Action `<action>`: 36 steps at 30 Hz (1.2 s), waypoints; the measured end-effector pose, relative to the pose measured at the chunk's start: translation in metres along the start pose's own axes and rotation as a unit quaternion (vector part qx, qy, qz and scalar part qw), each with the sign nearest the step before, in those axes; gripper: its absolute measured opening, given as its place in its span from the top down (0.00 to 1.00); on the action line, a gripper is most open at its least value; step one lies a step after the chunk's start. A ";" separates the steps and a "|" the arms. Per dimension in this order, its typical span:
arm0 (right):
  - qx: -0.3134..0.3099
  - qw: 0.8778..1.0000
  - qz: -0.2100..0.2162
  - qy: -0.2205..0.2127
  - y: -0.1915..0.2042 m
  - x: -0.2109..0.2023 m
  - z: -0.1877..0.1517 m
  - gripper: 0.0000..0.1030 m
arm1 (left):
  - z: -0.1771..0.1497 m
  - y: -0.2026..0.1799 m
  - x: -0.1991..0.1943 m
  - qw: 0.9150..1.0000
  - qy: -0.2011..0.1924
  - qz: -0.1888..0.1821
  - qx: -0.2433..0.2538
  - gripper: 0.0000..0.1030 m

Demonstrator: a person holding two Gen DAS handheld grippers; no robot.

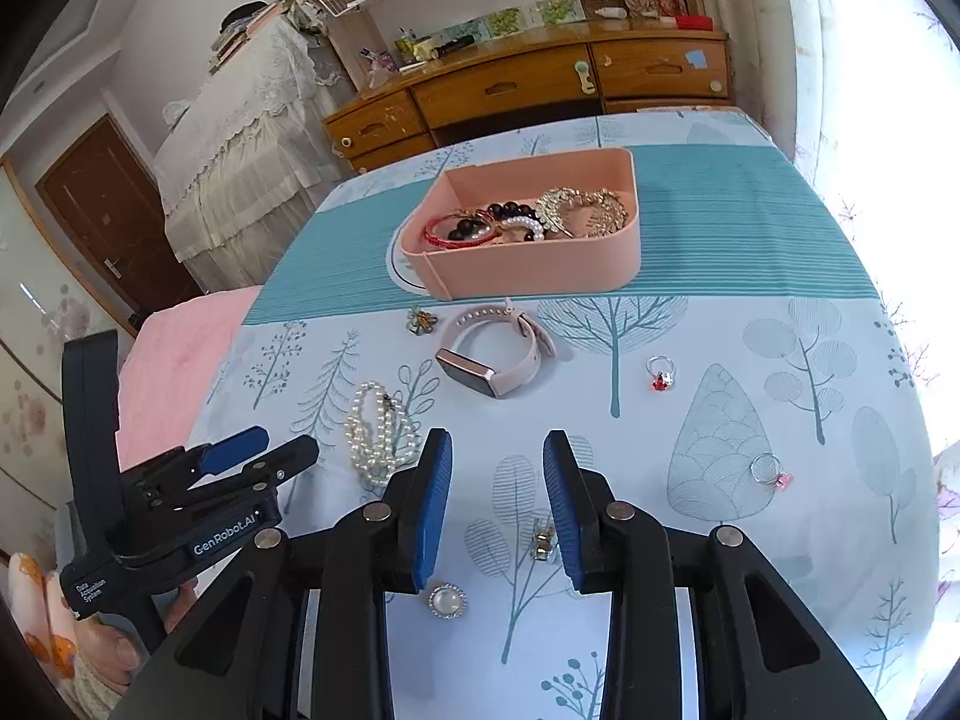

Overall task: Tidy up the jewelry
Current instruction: 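Withdraw both tools from the tray toward the remaining jewelry, then grasp the pink watch band with the right tool while the left tool grasps the pearl strand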

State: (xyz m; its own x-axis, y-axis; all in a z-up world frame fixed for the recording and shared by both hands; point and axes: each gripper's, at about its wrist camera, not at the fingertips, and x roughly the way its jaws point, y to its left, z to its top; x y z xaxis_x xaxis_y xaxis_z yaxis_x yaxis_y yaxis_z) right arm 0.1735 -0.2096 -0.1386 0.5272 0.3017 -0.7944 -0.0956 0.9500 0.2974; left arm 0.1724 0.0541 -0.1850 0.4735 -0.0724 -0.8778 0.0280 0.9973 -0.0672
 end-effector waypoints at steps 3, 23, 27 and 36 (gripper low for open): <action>0.006 1.000 -0.003 0.008 -0.005 0.012 0.005 0.69 | 0.003 0.006 0.010 1.000 0.011 -0.005 -0.009 0.53; -0.057 0.996 -0.011 0.073 -0.003 0.119 0.085 0.69 | 0.040 0.022 0.036 0.992 0.053 -0.103 -0.044 0.53; -0.092 0.991 -0.028 0.091 0.004 0.136 0.083 0.82 | 0.050 0.029 0.036 0.989 0.060 -0.119 -0.060 0.53; -0.037 0.996 -0.010 0.080 -0.014 0.125 0.067 0.93 | 0.051 0.019 0.046 0.986 0.106 -0.119 -0.050 0.53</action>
State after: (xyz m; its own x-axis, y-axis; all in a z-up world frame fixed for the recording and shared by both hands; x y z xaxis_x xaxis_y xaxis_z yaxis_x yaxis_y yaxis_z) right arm 0.2975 -0.1902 -0.2068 0.3889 0.2858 -0.8758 -0.1519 0.9575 0.2450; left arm 0.2395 0.0700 -0.2021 0.2697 -0.3144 -0.9102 0.0232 0.9470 -0.3203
